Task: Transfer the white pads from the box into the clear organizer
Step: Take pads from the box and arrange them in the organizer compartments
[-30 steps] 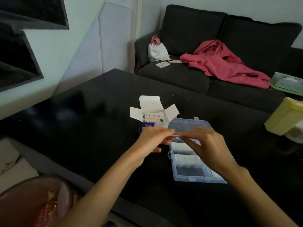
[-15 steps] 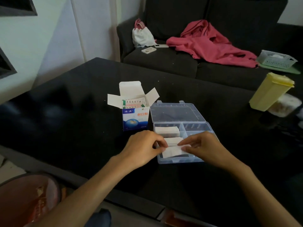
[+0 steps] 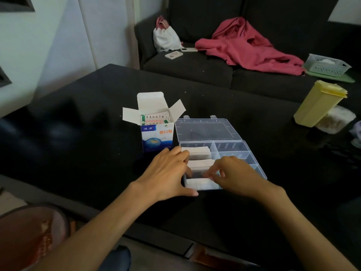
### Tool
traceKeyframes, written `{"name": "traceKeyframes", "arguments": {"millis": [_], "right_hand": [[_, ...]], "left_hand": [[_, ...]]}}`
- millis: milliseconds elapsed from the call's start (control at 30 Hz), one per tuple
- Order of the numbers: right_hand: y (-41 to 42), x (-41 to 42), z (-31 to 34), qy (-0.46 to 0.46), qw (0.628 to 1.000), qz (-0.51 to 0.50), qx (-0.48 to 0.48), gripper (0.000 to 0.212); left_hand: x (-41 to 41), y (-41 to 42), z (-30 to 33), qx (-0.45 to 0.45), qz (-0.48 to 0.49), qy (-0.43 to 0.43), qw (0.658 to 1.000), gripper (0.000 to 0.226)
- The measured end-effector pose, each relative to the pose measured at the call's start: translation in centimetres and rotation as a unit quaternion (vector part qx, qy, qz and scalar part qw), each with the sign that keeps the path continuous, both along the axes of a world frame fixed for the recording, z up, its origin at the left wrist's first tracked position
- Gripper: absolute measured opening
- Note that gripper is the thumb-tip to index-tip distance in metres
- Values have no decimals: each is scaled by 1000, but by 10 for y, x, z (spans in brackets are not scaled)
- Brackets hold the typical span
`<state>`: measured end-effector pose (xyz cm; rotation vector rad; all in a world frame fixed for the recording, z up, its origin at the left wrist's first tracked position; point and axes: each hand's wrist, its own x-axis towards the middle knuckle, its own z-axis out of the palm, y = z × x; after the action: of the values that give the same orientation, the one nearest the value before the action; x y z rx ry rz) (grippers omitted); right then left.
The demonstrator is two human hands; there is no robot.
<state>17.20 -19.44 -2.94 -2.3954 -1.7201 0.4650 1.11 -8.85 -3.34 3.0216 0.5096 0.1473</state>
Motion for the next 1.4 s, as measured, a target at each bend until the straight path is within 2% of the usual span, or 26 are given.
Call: {"name": "traceKeyframes", "arguments": {"millis": [100, 200, 300, 367, 400, 500, 600, 667, 833, 967, 1200, 1400], "right_hand": [[-3, 3, 3, 13, 1000, 16, -18, 27], [-7, 8, 17, 38, 999, 18, -14, 25], [-5, 9, 44, 67, 997, 21, 26, 23], [4, 4, 62, 93, 993, 27, 73, 25], [12, 1, 69, 96, 990, 32, 98, 24], [50, -13, 85, 63, 980, 49, 182, 22], [95, -28, 97, 16, 966, 65, 250, 25], [123, -36, 98, -11, 969, 87, 232, 23], [166, -41, 90, -130, 979, 131, 92, 23], [177, -36, 79, -163, 977, 133, 42, 29], [174, -37, 69, -216, 957, 160, 109, 30], [163, -33, 62, -171, 962, 155, 148, 30]], "left_hand": [[-2, 2, 0, -26, 0, 7, 1000, 59], [-5, 5, 9, -68, 22, -28, 997, 58], [-12, 13, 24, -108, 79, -151, 979, 44], [-21, 25, 32, -53, 135, -242, 959, 34], [-25, 32, 35, -8, 173, -258, 951, 32], [-40, 52, 39, 59, 276, -233, 930, 35], [-46, 62, 36, 40, 313, -221, 923, 36], [-45, 63, 33, 4, 321, -219, 921, 36], [-48, 68, 31, -46, 332, -227, 914, 36], [-47, 70, 30, -82, 343, -220, 910, 38], [-48, 69, 33, -103, 334, -226, 909, 38], [-47, 70, 33, -112, 338, -229, 906, 40]]}}
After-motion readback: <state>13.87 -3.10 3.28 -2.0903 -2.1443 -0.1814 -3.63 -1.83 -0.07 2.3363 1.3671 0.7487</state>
